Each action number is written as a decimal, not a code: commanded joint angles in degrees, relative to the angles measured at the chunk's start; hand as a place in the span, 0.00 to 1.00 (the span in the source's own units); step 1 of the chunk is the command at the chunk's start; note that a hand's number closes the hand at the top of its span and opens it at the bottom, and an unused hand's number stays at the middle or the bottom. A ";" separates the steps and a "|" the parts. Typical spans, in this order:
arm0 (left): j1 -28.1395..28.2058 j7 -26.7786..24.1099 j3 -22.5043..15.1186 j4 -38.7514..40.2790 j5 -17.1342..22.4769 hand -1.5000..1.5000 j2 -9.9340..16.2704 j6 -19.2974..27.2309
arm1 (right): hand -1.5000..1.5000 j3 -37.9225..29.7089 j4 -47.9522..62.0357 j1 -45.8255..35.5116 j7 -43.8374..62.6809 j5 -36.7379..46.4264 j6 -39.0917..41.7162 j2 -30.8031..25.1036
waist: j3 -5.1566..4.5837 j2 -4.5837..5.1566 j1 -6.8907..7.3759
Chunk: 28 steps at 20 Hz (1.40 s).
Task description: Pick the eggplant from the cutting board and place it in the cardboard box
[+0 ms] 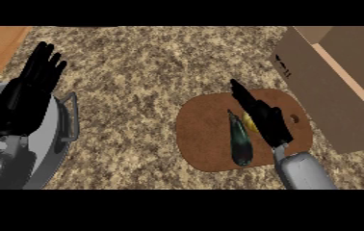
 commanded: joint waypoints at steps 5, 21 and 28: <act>4.24 -1.38 1.45 1.02 -2.64 0.50 -0.94 3.72 | 1.00 -22.80 -1.15 7.04 3.13 -4.68 -16.24 -6.12 | 0.46 0.15 -4.14; 6.88 0.01 -6.19 -2.52 -7.21 0.50 -7.66 5.55 | 0.00 -15.90 -14.10 14.37 21.06 5.76 1.80 -30.40 | 0.30 0.78 0.57; 5.38 -1.14 -3.77 0.05 -6.23 0.50 -7.33 3.53 | 0.00 -14.76 -20.37 7.52 40.65 -9.20 15.36 -33.22 | 0.36 0.80 0.31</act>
